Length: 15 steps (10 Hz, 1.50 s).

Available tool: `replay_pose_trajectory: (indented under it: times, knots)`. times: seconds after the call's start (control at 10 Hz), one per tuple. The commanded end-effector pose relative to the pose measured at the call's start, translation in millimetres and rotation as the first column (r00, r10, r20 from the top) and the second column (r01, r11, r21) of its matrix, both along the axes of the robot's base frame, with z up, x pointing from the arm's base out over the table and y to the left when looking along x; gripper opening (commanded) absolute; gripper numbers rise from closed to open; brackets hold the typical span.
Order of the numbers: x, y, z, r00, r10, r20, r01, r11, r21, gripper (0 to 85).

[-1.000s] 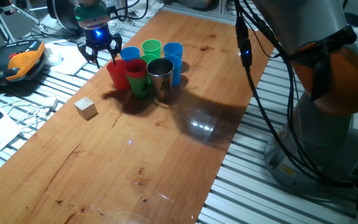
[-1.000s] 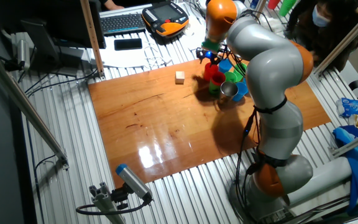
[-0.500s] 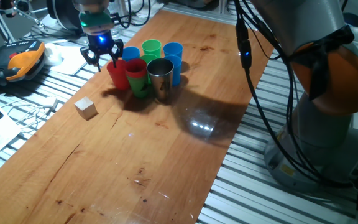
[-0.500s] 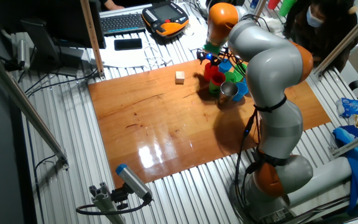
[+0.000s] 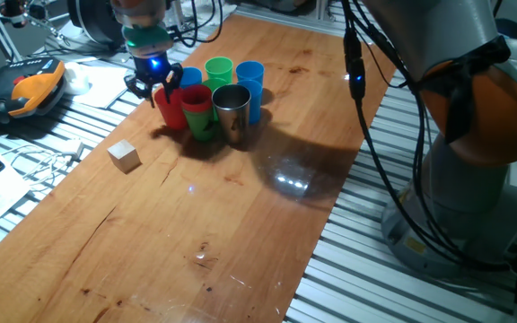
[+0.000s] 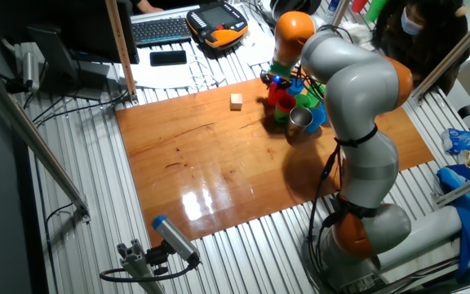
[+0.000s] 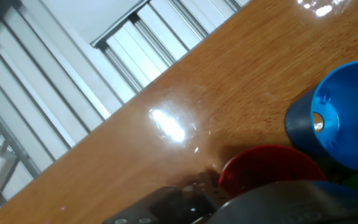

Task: Stack the cups

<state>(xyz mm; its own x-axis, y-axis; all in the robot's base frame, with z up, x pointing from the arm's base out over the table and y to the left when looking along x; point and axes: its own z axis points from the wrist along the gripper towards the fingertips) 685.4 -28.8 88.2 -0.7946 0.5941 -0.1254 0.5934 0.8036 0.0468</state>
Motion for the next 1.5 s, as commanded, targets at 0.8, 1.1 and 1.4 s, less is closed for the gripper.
replay_pose_trajectory:
  times: [0.8,1.1,1.4]
  knots:
    - [-3.1,-2.6,102.2,0.996,0.028,-0.090,-0.025,0.999,0.033,0.0]
    - [-13.0,-32.2,158.8,0.987,0.091,-0.135,-0.083,0.994,0.065,0.0]
    - [-13.4,-61.6,156.1,0.980,0.156,-0.125,-0.152,0.988,0.038,0.0]
